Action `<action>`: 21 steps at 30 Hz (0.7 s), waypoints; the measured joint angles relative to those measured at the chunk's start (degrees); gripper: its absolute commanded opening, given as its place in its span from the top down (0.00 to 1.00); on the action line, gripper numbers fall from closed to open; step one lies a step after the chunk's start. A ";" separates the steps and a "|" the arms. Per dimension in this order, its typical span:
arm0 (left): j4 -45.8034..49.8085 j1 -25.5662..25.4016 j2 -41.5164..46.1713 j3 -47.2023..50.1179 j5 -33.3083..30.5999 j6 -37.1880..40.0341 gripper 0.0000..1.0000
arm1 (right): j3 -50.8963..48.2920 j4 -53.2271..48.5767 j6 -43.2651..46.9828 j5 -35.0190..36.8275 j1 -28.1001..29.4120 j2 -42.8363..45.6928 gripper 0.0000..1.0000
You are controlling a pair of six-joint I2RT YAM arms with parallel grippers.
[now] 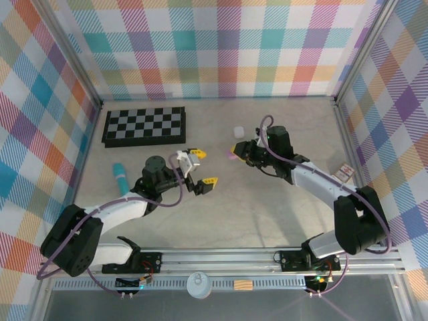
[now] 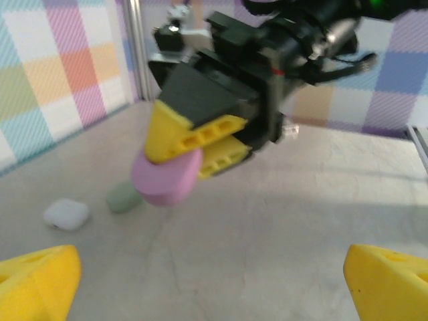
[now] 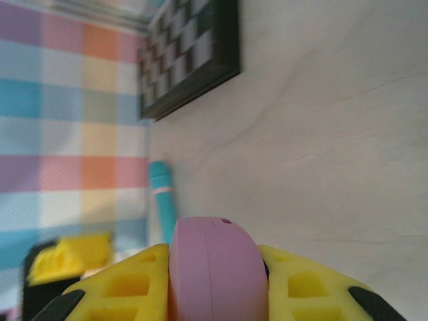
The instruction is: Insert the wireless bluetooth earbuds into the charging case
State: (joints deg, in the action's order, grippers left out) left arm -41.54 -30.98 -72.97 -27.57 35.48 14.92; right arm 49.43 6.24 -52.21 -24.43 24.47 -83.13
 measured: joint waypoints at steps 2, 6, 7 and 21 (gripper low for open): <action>4.02 -2.14 0.13 0.00 -1.20 2.05 0.00 | -0.26 -1.09 2.29 1.40 -1.36 -2.36 0.94; 9.33 -4.90 -0.57 0.00 -3.93 4.50 0.00 | -0.37 -1.64 5.18 4.13 -2.54 -8.72 0.94; 9.86 -5.20 -0.90 0.00 -4.55 4.81 0.00 | -0.37 -1.60 5.42 4.37 -2.60 -10.16 0.94; 10.99 -5.73 -3.26 0.00 -13.09 4.42 0.00 | 0.48 -2.93 9.70 9.94 -3.02 -17.11 0.51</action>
State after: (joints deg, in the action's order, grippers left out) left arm -30.55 -36.71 -76.23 -27.57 22.39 19.33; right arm 49.91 3.31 -42.50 -14.48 21.45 -100.25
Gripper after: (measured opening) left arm 0.997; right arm 0.386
